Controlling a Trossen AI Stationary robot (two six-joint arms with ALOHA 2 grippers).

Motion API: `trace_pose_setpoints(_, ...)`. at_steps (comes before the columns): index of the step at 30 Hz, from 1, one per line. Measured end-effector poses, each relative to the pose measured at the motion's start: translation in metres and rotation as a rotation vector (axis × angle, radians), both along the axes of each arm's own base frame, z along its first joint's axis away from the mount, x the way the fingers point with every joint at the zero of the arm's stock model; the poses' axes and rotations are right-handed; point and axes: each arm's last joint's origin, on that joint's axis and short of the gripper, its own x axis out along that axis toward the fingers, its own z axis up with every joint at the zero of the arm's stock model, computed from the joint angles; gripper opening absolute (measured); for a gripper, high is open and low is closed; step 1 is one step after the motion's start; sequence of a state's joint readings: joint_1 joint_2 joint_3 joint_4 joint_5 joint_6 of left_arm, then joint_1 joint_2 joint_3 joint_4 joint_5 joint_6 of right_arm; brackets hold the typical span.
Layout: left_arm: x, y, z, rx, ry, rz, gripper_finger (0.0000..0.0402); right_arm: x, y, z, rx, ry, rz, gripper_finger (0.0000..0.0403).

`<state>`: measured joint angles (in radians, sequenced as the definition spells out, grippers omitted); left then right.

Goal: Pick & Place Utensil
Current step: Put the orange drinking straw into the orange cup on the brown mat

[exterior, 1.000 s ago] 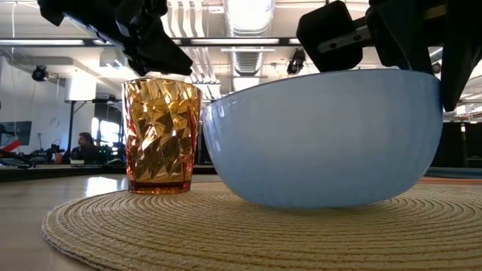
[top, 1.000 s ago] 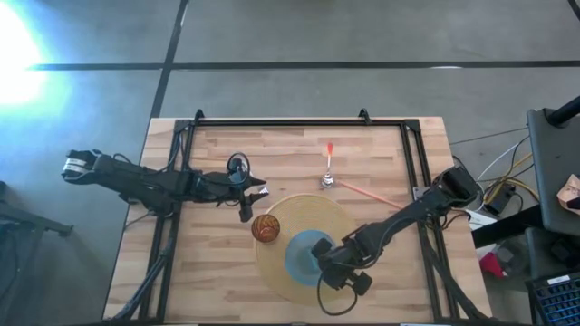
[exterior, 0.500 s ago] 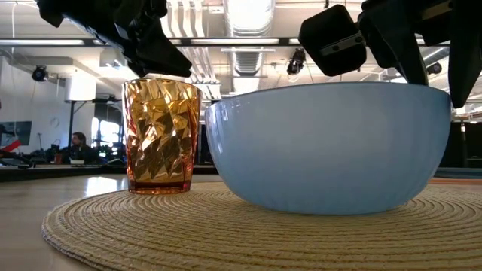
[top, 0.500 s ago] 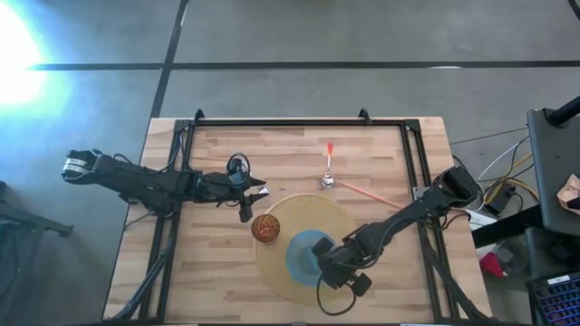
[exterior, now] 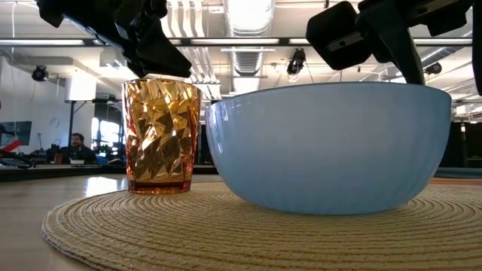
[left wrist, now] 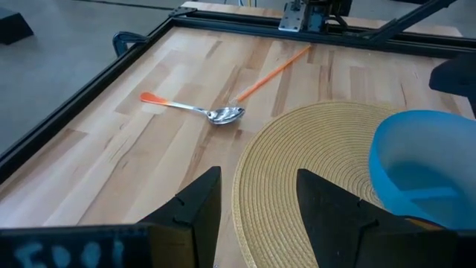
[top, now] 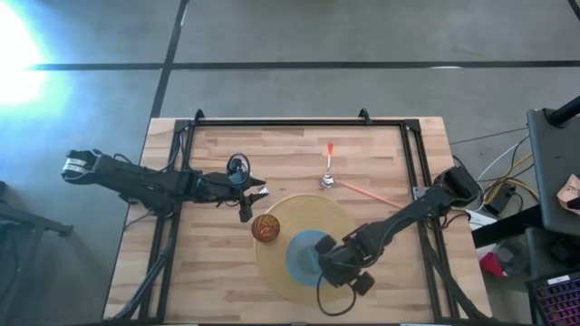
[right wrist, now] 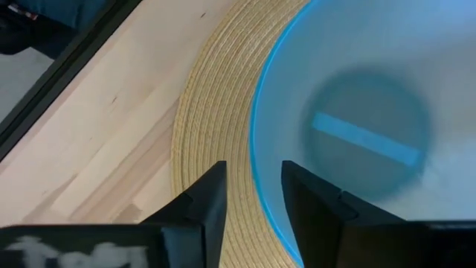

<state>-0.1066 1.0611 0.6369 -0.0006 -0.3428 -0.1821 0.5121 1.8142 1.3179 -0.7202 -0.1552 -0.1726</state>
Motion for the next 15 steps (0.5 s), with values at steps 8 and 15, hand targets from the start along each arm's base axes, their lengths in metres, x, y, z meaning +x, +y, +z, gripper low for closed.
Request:
trace_pose_setpoints(8,0.000,0.000,0.000,0.021,0.001,-0.009,0.0168,-0.005,-0.004,0.015,0.018,-0.021,-0.016,0.0139)
trace_pose_setpoints(15,0.000,0.000,0.001,0.020,-0.002,-0.009,0.0168,-0.014,-0.024,0.032,-0.053,-0.007,-0.096,0.0125)
